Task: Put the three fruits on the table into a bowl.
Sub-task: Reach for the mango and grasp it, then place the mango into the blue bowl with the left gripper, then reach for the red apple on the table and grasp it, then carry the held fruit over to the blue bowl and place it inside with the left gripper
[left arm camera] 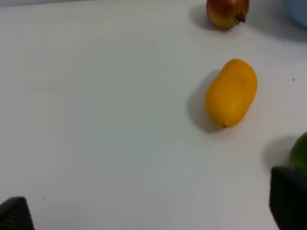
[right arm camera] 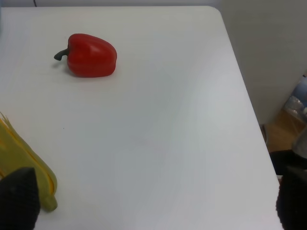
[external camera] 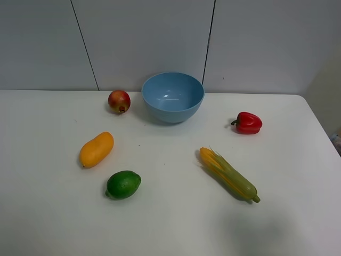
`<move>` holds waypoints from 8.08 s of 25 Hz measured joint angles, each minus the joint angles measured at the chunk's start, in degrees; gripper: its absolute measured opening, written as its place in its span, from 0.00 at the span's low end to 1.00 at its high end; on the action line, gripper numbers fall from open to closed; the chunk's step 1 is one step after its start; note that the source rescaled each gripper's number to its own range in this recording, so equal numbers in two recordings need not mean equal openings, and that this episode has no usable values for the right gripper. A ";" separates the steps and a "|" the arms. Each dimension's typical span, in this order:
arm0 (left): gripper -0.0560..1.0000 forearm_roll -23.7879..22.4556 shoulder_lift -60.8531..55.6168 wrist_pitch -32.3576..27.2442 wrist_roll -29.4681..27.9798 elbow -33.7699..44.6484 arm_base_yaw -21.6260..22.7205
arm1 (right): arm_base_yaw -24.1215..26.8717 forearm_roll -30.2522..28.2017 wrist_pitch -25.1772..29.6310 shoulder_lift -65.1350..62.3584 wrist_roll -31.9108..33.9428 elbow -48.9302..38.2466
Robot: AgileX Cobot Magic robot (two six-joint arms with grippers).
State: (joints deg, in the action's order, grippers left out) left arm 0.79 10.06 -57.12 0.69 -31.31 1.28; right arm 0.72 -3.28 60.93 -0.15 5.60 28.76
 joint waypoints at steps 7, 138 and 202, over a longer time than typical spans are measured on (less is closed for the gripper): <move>1.00 4.30 20.06 12.90 0.58 -3.00 0.00 | 0.00 0.00 0.02 0.00 0.00 0.00; 0.98 5.57 117.19 26.17 7.54 -83.15 -26.94 | 0.00 0.00 0.06 0.00 0.00 0.00; 0.30 -4.17 126.82 12.19 1.58 -83.41 -15.28 | 0.00 0.00 0.06 0.00 0.00 0.00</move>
State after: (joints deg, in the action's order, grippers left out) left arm -3.39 136.88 -44.93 2.26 -114.72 -14.00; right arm 0.72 -3.28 60.99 -0.15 5.60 28.76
